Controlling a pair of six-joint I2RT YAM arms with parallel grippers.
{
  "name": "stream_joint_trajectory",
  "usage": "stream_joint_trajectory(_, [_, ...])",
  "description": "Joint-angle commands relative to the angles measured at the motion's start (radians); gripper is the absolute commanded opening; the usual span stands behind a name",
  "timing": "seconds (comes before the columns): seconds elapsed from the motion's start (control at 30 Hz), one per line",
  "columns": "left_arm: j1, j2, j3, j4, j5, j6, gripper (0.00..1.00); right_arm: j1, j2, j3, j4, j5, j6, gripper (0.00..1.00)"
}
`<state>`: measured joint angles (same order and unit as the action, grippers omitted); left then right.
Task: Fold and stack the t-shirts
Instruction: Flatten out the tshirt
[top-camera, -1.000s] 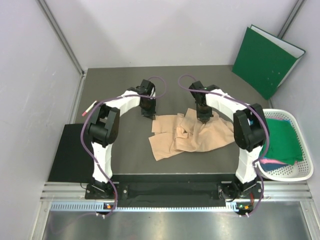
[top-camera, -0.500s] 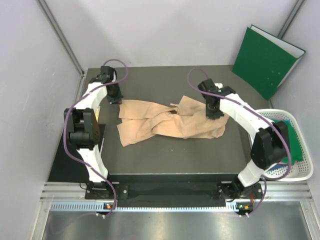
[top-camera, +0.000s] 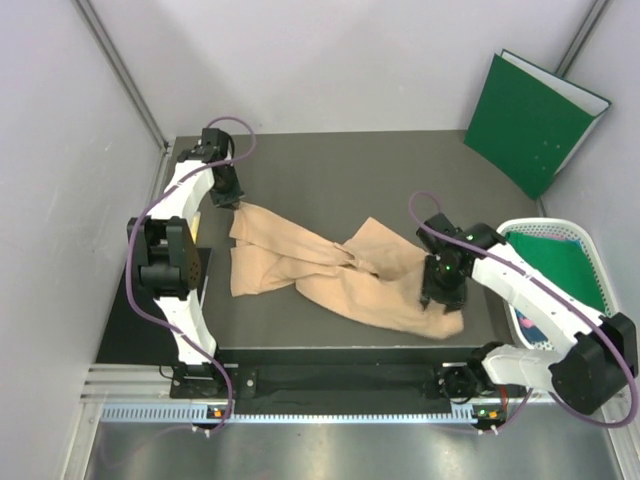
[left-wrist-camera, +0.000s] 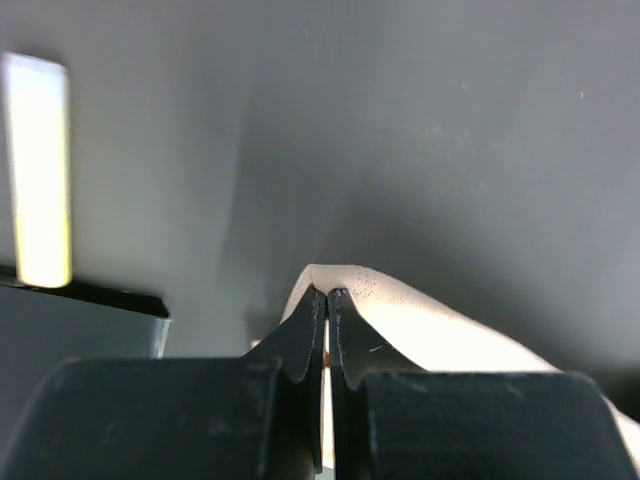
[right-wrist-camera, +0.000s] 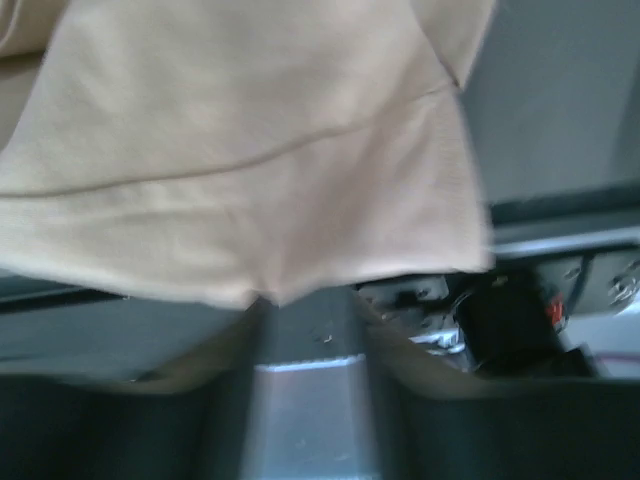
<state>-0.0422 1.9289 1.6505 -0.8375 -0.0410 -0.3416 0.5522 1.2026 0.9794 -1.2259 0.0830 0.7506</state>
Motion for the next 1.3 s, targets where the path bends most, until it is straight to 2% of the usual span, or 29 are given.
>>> stream_joint_trajectory(0.0, [0.016,-0.005,0.072,-0.025,-0.057,0.009,0.00,0.043,-0.060,0.123,-0.098,-0.029,0.020,0.93])
stream_joint_trajectory(0.03, [0.016,-0.007,0.071,-0.025,-0.053,0.007,0.00,0.046,-0.060,0.163,-0.098,0.004,0.012,0.99])
stream_joint_trajectory(0.13, [0.016,-0.018,0.063,-0.031,-0.037,0.009,0.19,0.046,-0.023,0.297,-0.020,0.079,-0.062,1.00])
stream_joint_trajectory(0.27, [0.016,-0.033,0.032,-0.031,-0.020,0.013,0.38,0.041,0.116,0.346,0.162,0.094,-0.197,1.00])
stream_joint_trajectory(0.3, [0.016,-0.031,0.022,-0.029,-0.017,0.016,0.47,0.043,0.156,0.367,0.236,0.096,-0.217,0.99])
stream_joint_trajectory(0.43, [0.016,-0.050,-0.007,-0.041,-0.022,0.024,0.52,0.041,0.426,0.465,0.334,0.073,-0.304,1.00])
stream_joint_trajectory(0.6, [0.016,-0.073,-0.053,-0.034,-0.013,0.026,0.52,0.040,0.642,0.602,0.404,0.147,-0.381,0.98])
stream_joint_trajectory(0.8, [0.016,-0.097,-0.093,-0.031,-0.011,0.030,0.52,0.012,0.755,0.700,0.420,0.196,-0.421,0.98])
stream_joint_trajectory(1.17, [0.016,-0.100,-0.138,-0.025,-0.010,0.038,0.54,-0.093,0.844,0.647,0.586,0.029,-0.459,0.97])
stream_joint_trajectory(1.2, [0.016,-0.102,-0.138,-0.025,-0.010,0.038,0.68,-0.097,0.868,0.659,0.586,0.027,-0.462,0.97])
stream_joint_trajectory(1.27, [0.016,-0.105,-0.139,-0.025,-0.013,0.039,0.78,-0.095,0.887,0.668,0.595,0.011,-0.470,0.97])
